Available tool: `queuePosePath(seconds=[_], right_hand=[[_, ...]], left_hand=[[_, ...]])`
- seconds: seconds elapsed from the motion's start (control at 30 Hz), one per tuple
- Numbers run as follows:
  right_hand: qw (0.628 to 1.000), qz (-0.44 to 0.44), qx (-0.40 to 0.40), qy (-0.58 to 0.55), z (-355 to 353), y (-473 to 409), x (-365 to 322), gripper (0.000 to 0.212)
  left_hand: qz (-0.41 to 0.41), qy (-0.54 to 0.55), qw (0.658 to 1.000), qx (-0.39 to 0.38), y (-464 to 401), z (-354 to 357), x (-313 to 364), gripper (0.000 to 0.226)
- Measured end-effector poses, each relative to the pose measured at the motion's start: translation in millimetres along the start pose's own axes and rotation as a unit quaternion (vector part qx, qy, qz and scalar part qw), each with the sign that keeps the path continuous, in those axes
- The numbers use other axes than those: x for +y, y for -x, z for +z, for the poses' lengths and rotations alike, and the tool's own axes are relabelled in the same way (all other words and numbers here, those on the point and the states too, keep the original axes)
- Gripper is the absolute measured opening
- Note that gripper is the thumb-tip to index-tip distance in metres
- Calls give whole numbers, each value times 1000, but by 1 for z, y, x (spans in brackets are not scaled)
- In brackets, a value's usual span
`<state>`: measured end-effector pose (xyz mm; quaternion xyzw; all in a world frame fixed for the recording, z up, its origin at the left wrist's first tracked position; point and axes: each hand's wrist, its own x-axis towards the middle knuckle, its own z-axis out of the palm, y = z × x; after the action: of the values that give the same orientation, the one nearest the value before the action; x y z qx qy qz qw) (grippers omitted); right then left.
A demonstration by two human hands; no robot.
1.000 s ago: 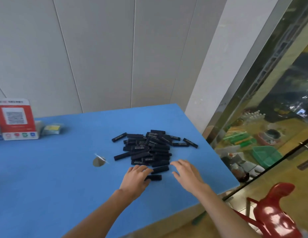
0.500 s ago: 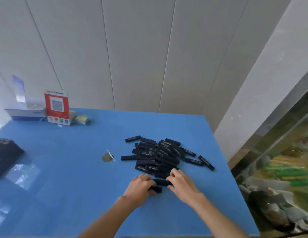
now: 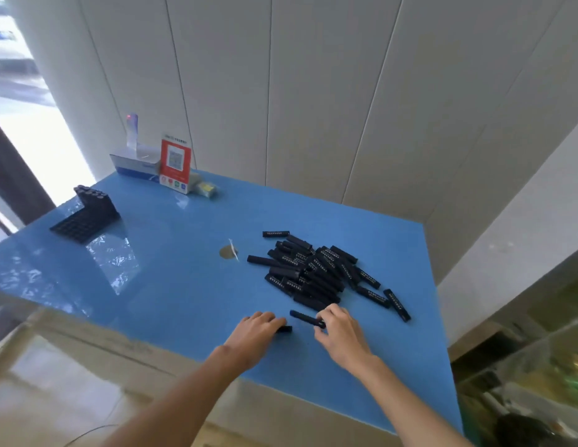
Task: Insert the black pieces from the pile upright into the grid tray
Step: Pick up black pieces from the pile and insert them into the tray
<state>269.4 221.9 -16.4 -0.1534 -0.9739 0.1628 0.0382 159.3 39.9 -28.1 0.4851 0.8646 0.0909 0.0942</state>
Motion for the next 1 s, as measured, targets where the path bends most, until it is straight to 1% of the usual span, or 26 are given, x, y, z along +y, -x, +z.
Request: queuePosePath(seconds=[0.1, 0.17, 0.23, 0.33, 0.4, 0.53, 0.73, 0.9, 1.0], right_hand=[[993, 20, 1, -113, -7, -2, -10, 12], [979, 31, 23, -199, -11, -7, -20, 9], [963, 35, 27, -267, -16, -12, -33, 9], [943, 23, 17, -332, -24, -21, -58, 9], [938, 10, 19, -346, -28, -27, -76, 10], [929, 7, 22, -370, -28, -43, -110, 21], [929, -6, 20, -369, -19, -79, -174, 15], [934, -23, 47, -354, -5, -112, -244, 12], [931, -27, 48, -361, 7, -129, -280, 12]], left_hand=[[-37, 33, 999, 7, 14, -5, 0, 52], [-72, 92, 993, 22, 23, -10, -2, 56], [-99, 157, 982, 38, 32, -19, -6, 60], [-102, 208, 970, 68, 44, -31, -17, 62], [-109, 231, 963, 91, 51, -38, -28, 60], [-126, 265, 949, 113, 60, -54, -53, 53], [-121, 313, 933, 128, 81, -84, -110, 51], [-124, 304, 933, 147, 110, -114, -179, 48], [-129, 298, 933, 156, 126, -125, -222, 48]])
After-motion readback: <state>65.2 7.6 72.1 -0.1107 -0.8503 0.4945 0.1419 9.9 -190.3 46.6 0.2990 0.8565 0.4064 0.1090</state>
